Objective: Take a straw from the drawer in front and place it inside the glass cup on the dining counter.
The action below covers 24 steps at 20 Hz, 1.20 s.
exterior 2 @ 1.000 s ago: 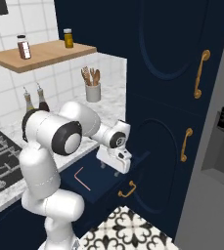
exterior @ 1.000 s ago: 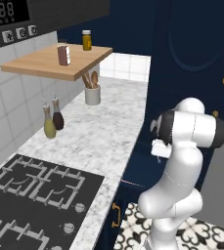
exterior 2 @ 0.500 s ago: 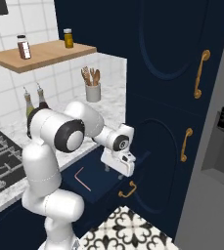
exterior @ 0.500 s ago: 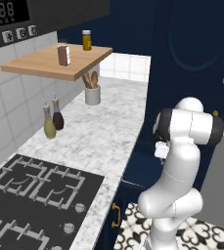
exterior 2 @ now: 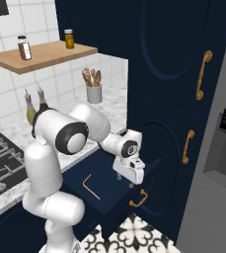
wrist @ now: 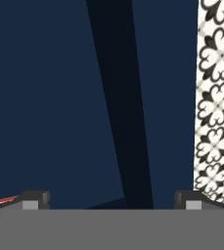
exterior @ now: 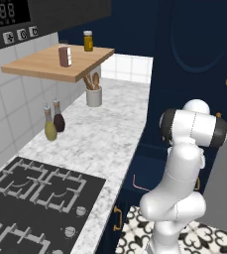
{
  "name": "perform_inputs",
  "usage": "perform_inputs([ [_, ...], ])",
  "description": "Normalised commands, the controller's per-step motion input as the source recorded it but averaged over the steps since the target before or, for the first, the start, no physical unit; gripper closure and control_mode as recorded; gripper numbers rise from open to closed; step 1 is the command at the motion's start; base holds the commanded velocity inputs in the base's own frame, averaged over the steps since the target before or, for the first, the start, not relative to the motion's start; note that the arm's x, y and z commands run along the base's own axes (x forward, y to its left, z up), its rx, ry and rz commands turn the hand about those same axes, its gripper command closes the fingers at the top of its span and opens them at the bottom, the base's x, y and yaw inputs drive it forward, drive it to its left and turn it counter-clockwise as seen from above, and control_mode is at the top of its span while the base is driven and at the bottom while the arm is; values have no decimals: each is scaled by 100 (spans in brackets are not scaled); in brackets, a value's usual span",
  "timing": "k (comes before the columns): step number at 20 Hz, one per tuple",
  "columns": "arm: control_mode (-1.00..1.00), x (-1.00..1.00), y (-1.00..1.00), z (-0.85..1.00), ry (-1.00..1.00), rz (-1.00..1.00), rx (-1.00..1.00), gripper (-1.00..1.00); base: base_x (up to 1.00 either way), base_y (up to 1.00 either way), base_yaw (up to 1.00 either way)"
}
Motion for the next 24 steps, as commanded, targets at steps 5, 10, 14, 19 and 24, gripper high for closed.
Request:
perform_inputs([
  [5, -100, -65, -100, -40, 0, -13, -12, -100, 0, 0, 0],
  [10, -100, -61, -91, -18, -3, -10, -12, -100, 0, 0, 0],
  [14, -100, -24, 56, 67, -22, -1, -11, -100, 0, 0, 0],
  [19, -100, 0, 100, 75, -15, 2, -7, -100, 0, 0, 0],
  [24, -100, 2, 87, 3, -1, 14, -2, -100, 0, 0, 0],
])
